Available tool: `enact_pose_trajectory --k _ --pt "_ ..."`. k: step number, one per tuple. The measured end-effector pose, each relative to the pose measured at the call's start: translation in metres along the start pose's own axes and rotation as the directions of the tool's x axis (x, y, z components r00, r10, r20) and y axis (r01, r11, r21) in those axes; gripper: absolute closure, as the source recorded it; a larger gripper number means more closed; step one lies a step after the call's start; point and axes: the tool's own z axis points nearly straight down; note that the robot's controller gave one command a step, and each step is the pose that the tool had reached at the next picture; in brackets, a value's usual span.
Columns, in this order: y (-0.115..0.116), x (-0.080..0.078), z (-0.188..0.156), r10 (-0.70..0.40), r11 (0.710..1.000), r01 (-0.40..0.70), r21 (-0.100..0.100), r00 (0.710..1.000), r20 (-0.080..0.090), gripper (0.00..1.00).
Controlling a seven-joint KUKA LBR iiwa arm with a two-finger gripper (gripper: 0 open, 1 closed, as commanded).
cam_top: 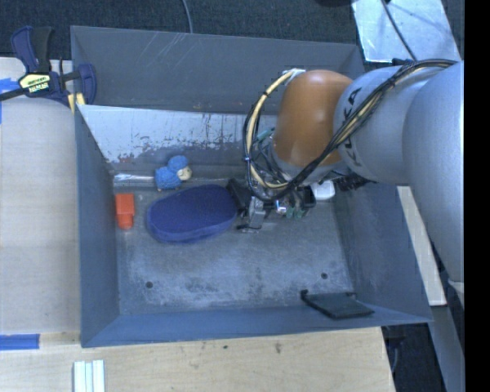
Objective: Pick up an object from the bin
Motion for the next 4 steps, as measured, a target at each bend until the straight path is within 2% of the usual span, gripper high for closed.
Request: enact_pose_trajectory --k 1,2,3,4 --pt "0.002 0.004 -0.001 -0.015 1.0 0.015 -0.001 1.0 0.005 1.0" --pt "0.007 -0.005 -0.005 -0.028 1.0 0.028 -0.002 1.0 -0.006 1.0" --pt "0.006 -0.008 0.001 -0.041 0.999 0.041 -0.006 0.999 -0.007 1.0" --pt "-0.006 -0.018 0.001 -0.048 0.999 0.048 -0.014 0.999 -0.002 1.0"
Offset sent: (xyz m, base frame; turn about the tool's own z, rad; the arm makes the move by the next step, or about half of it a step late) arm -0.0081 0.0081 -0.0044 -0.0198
